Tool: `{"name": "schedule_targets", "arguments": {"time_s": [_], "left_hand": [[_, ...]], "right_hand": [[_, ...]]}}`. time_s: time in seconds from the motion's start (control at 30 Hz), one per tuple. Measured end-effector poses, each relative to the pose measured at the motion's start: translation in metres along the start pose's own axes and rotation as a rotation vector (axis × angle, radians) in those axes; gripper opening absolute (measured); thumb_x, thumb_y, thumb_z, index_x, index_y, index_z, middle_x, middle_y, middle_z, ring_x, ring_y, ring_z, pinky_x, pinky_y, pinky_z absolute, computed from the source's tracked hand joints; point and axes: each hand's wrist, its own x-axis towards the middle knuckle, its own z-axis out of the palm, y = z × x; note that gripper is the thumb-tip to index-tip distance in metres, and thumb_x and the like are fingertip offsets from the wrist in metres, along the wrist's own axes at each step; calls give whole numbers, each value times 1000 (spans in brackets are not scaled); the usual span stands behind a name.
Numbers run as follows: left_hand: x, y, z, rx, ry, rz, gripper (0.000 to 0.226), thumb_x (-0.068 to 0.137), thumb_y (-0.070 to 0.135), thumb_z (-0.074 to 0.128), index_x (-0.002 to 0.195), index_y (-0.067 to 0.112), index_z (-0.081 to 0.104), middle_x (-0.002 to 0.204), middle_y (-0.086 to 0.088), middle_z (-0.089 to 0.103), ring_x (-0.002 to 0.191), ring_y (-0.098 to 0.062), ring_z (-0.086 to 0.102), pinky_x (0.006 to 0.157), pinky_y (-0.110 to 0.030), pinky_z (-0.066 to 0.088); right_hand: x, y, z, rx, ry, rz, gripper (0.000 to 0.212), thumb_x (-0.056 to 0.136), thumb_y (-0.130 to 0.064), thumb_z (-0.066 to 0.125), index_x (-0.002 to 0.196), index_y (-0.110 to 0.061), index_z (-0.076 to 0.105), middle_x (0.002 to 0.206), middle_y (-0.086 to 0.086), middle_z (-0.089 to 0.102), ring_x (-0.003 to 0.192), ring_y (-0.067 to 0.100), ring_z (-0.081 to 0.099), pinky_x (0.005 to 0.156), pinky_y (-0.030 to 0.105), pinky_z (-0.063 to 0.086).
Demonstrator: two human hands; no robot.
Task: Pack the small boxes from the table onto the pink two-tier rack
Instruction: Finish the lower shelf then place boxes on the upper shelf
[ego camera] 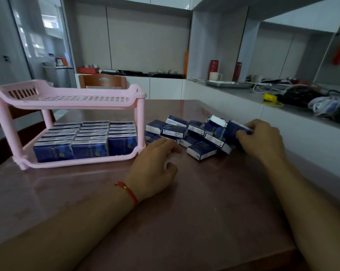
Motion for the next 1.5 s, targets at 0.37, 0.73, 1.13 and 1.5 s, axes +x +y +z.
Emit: {"name": "schedule_targets", "arguments": {"time_s": [0.37,0.73,1.13,1.5], "left_hand": [[0,19,0,-774,-1,-355,47,92,9,68,136,14,53,112,-12,69,96,-24,72,72,-39,64],[1,6,-8,-690,96,-405,40,85,-8,68,117,16,69,104,-1,70,87,-16,72,79,-39,63],[-1,3,-10,-706,73,-329,41,79,-13,72,107,16,76,107,-2,76,97,-22,73,84,-33,60],[-1,0,-14,-738,53,-327,41,77,-8,77,112,12,71,114,-3,74,106,-16,71,91,-25,57]], "right_hand": [[-39,-45,5,574,-744,-409,22,99,-11,57,116,-13,71,94,10,76,74,23,74,58,32,58],[-7,-4,16,66,-265,-273,30,85,-25,71,113,-18,72,97,1,72,88,18,64,81,33,51],[-18,-27,7,889,-488,-12,22,95,-10,51,96,-10,74,80,19,73,61,32,68,44,30,48],[-26,-34,2,1070,-683,-112,26,98,-8,53,122,-10,64,105,13,73,78,29,72,58,33,56]]}}
